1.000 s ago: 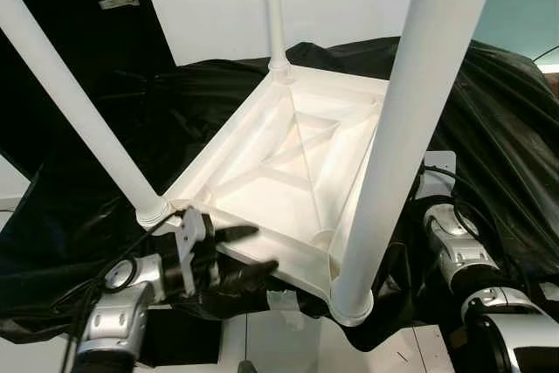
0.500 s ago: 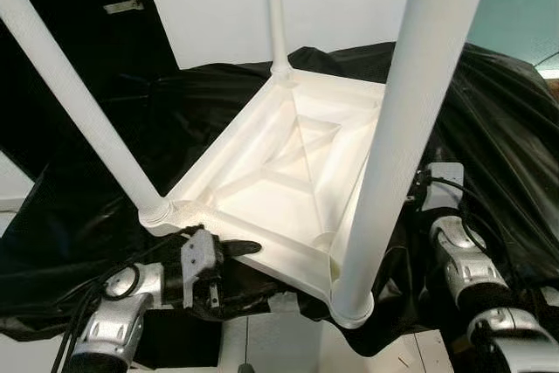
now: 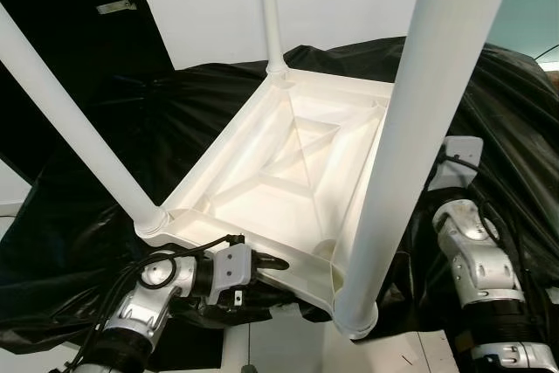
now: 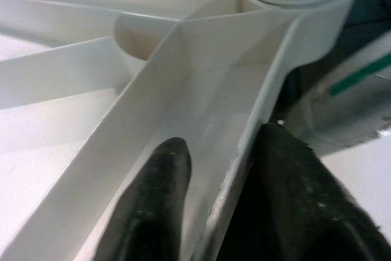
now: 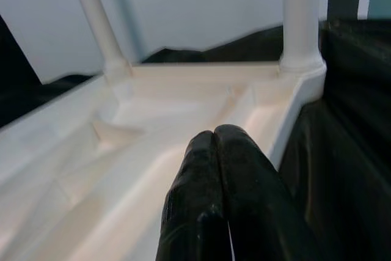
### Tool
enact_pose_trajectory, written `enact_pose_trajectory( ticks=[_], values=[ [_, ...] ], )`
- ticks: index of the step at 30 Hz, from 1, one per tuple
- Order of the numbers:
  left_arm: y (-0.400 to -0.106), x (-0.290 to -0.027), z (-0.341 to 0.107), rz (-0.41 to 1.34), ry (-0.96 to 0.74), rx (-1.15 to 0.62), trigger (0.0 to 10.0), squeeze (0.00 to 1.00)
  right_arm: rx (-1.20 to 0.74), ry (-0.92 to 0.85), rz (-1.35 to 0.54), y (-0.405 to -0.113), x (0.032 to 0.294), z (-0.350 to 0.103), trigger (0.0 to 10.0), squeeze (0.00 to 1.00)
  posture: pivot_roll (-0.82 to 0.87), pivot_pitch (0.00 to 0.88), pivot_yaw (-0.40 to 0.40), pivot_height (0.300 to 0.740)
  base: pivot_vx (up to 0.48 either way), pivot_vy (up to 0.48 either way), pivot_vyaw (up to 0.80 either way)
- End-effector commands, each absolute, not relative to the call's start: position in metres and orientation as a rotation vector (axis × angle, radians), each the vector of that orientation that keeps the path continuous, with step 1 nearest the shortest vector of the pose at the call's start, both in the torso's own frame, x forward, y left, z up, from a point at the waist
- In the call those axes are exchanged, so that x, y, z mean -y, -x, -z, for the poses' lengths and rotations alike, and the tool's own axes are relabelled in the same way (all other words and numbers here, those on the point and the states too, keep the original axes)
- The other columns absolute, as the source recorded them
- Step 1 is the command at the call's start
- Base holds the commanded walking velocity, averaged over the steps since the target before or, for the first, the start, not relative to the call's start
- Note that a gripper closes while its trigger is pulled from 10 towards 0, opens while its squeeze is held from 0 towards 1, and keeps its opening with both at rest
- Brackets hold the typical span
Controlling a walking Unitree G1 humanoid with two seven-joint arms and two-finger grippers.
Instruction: Building children table
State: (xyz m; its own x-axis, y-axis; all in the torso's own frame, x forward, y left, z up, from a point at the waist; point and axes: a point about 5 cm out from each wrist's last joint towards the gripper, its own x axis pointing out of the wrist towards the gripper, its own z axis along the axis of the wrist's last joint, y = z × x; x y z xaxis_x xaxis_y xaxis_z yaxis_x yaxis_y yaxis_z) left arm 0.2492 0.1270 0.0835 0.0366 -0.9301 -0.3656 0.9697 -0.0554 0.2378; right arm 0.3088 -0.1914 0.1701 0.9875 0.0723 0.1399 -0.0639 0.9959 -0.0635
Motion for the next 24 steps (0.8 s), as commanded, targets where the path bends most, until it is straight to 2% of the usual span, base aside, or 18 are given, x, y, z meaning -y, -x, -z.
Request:
enact_pose_trajectory(
  ticks=[1, 21, 22, 24],
  values=[
    [-0.243, -0.122, -0.061, 1.559, -0.457, -0.209, 0.0, 0.00, 0.168, 0.048, -0.060, -0.305, 0.192, -0.188, 10.0, 0.00, -0.06, 0.000, 0.076, 0.740, 0.000, 0.000, 0.00],
    [-0.277, -0.119, -0.044, 1.118, -0.515, -0.339, 0.0, 0.00, 0.183, 0.032, -0.110, -0.293, 0.169, -0.214, 10.0, 0.00, -0.06, 0.000, 0.078, 0.740, 0.000, 0.000, 0.00],
    [-0.277, -0.117, -0.045, 1.127, -0.506, -0.330, 3.2, 0.00, 0.178, 0.033, -0.109, -0.292, 0.169, -0.213, 10.0, 0.00, -0.05, 0.000, 0.078, 0.740, 0.000, 0.000, 0.00],
    [-0.277, -0.117, -0.045, 1.127, -0.506, -0.330, 3.2, 0.00, 0.178, 0.033, -0.109, -0.292, 0.169, -0.213, 10.0, 0.00, -0.05, 0.000, 0.078, 0.740, 0.000, 0.000, 0.00]
  ],
)
